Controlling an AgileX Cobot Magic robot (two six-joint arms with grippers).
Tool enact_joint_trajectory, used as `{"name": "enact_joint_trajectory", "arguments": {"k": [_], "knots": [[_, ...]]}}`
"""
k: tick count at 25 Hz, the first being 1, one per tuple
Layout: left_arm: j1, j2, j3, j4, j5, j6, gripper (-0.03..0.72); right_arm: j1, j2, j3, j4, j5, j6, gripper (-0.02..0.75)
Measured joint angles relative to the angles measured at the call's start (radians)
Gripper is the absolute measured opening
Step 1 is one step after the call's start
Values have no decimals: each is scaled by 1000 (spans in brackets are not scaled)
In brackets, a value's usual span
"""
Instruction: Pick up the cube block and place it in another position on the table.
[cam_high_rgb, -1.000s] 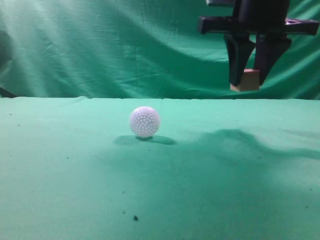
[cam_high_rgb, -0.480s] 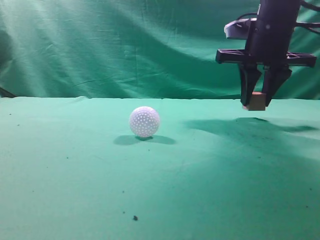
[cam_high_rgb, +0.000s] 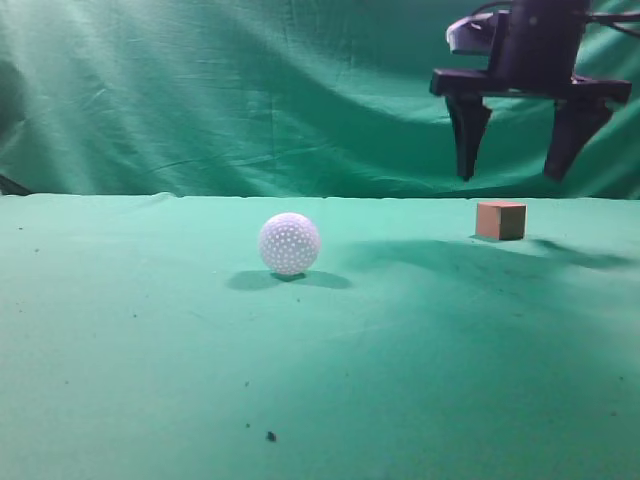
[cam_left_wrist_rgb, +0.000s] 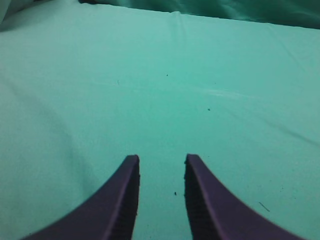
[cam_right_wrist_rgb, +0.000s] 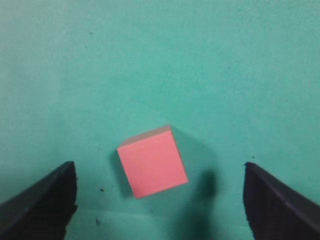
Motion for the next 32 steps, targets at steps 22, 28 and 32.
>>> {"name": "enact_joint_trajectory", "arguments": {"k": [22,28,32], "knots": [[0,0,0,0,0,0,262,33,-967,454,69,92,13,0],[0,0,0,0,0,0,262,33,-1191,686,141,5,13,0],[0,0,0,0,0,0,262,33,-1255,739,172,76,-17,0]]}}
